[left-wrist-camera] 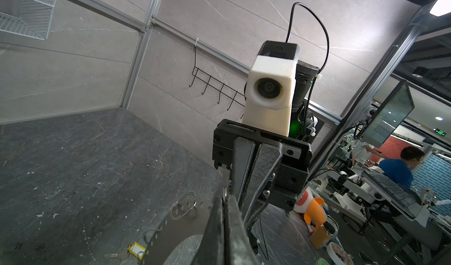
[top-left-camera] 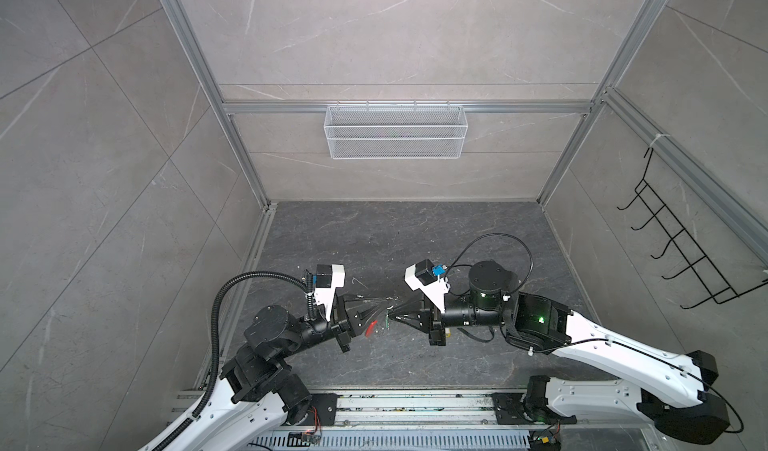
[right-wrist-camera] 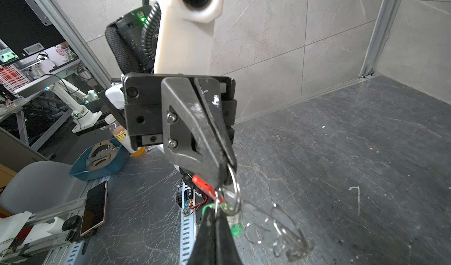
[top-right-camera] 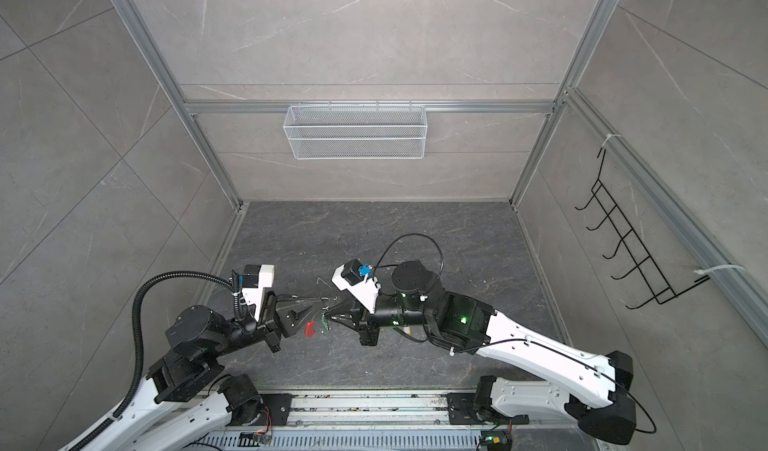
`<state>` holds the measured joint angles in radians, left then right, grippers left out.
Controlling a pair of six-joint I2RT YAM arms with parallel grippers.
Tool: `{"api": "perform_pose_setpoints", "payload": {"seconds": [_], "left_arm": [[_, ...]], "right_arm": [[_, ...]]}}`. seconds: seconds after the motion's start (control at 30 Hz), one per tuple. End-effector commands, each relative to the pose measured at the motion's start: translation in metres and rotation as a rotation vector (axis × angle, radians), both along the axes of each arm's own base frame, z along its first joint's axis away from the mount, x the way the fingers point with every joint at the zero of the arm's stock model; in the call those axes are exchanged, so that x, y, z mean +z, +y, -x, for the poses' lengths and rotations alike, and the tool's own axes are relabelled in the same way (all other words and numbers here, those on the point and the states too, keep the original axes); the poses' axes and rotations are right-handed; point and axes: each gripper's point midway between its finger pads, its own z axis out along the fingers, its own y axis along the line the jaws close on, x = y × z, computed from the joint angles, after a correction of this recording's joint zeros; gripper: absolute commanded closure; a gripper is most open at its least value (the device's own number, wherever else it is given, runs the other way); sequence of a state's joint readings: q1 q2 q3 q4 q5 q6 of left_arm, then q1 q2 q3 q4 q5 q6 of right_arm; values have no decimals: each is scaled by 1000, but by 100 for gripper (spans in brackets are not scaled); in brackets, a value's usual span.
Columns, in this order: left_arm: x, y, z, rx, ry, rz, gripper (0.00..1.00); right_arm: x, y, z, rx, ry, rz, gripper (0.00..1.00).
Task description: Remove the keys from the keyring
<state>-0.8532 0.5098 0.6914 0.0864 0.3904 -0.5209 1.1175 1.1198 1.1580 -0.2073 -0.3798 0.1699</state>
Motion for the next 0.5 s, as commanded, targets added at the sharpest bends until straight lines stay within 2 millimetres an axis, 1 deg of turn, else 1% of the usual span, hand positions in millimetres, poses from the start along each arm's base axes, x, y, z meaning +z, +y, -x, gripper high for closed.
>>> {"api": "perform_pose_setpoints", "payload": {"seconds": [0.0,0.47], "left_arm": [[20,5,-2,27,-36,73,100],[14,3,-10,55,-22,66,100]], "right_arm": [[4,9,7,33,5,-34,100],[-1,23,8,24,-18,-2,100]]}}
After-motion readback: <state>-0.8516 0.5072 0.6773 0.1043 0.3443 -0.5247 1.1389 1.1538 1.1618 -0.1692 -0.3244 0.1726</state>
